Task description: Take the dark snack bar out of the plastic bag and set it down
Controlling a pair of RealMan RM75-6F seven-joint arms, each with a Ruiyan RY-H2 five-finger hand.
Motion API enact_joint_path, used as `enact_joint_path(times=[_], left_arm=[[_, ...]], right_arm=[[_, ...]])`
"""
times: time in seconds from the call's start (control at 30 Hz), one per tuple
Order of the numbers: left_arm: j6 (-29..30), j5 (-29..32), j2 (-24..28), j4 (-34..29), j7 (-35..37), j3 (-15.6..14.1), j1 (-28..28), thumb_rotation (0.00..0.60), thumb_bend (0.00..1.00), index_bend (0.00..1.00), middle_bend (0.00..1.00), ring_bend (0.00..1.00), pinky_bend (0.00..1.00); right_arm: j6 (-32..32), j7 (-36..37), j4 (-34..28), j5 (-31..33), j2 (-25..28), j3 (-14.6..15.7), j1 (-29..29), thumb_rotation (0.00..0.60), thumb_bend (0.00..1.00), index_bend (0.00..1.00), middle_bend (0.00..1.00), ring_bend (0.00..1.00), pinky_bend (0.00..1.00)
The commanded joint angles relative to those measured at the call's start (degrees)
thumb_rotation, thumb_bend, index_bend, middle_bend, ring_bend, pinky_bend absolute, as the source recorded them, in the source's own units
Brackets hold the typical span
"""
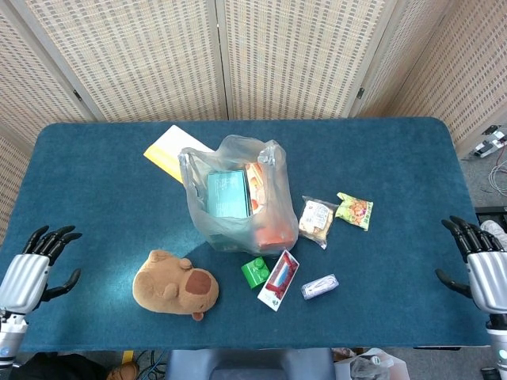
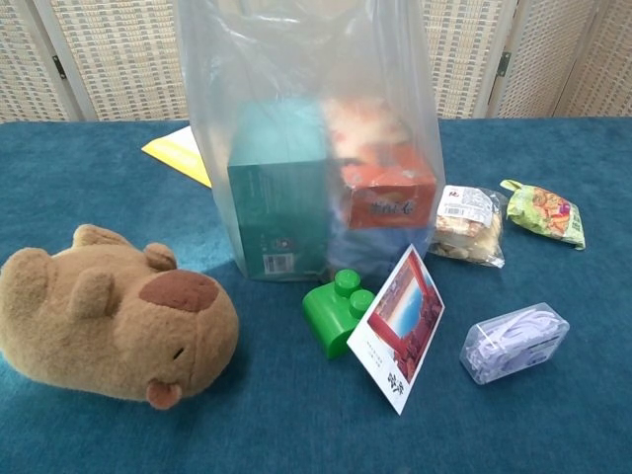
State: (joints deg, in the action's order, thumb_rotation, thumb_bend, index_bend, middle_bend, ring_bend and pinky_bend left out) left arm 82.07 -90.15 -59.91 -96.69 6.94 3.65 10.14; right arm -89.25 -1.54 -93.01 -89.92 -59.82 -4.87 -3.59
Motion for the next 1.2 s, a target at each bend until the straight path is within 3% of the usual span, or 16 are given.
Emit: enact_joint_path(times=[0.03, 0.33, 0.6, 0.67, 0.77, 0.93, 1.03, 1.2], left_arm=[[-2.4, -1.0, 2.3, -1.6, 5.7, 0.9, 2.6, 0.600, 0.33, 0.20, 0.15, 0.17, 0.07], [-8.5, -3.0, 7.7, -6.3, 28.1, 2.7, 9.3, 0.600, 0.32, 0.15, 0.15, 0.17, 0.09], [-14.3, -3.2, 11.5, -8.3, 48.4, 4.3, 15.5, 0.596, 0.29, 0.13, 0.15, 0.17, 0.10], [-15.3, -3.3, 11.8, -8.4, 51.4, 4.5, 16.7, 0.533, 0.29, 0.13, 0.15, 0.17, 0.10], [-17.6, -3.5, 12.2, -8.6, 56.9, 4.7, 19.0, 0.333, 0.26, 0.12, 0.15, 0.17, 0.10], [-20.6, -3.4, 11.8, -7.9, 63.3, 5.1, 22.3, 0.164, 0.23, 0.09, 0.15, 0.17, 0.10], [-21.5, -3.3, 11.5, -7.4, 66.8, 5.4, 23.8, 0.108, 0.22, 0.08, 0.14, 0.13, 0.10], [-22.5, -2.6, 10.4, -6.2, 69.8, 5.9, 25.9, 0.083, 0.22, 0.08, 0.12, 0.12, 0.10]], right_arm=[[-1.1, -0.3, -0.7, -0.9, 1.1, -1.0, -0.6, 0.600, 0.15, 0.16, 0.14, 0.16, 0.26], [-4.8, -1.4, -3.1, -2.8, 4.0, -5.2, -2.7, 0.600, 0.15, 0.16, 0.14, 0.16, 0.26], [-4.3, -2.6, -9.1, -3.7, 9.1, -8.8, -5.7, 0.600, 0.14, 0.14, 0.14, 0.15, 0.26], [-3.8, -2.5, -10.6, -3.5, 10.3, -9.5, -6.4, 0.600, 0.14, 0.13, 0.13, 0.15, 0.26], [-2.7, -3.0, -12.4, -2.7, 11.9, -10.5, -7.5, 0.600, 0.13, 0.13, 0.13, 0.15, 0.26], [-1.4, -3.6, -13.8, -1.6, 13.1, -11.6, -8.9, 0.600, 0.13, 0.12, 0.13, 0.15, 0.26], [-1.1, -3.5, -14.1, -0.9, 13.4, -12.2, -9.6, 0.600, 0.13, 0.12, 0.13, 0.15, 0.26], [-0.8, -3.2, -14.1, -0.6, 13.4, -12.4, -10.3, 0.600, 0.13, 0.12, 0.13, 0.15, 0.26]])
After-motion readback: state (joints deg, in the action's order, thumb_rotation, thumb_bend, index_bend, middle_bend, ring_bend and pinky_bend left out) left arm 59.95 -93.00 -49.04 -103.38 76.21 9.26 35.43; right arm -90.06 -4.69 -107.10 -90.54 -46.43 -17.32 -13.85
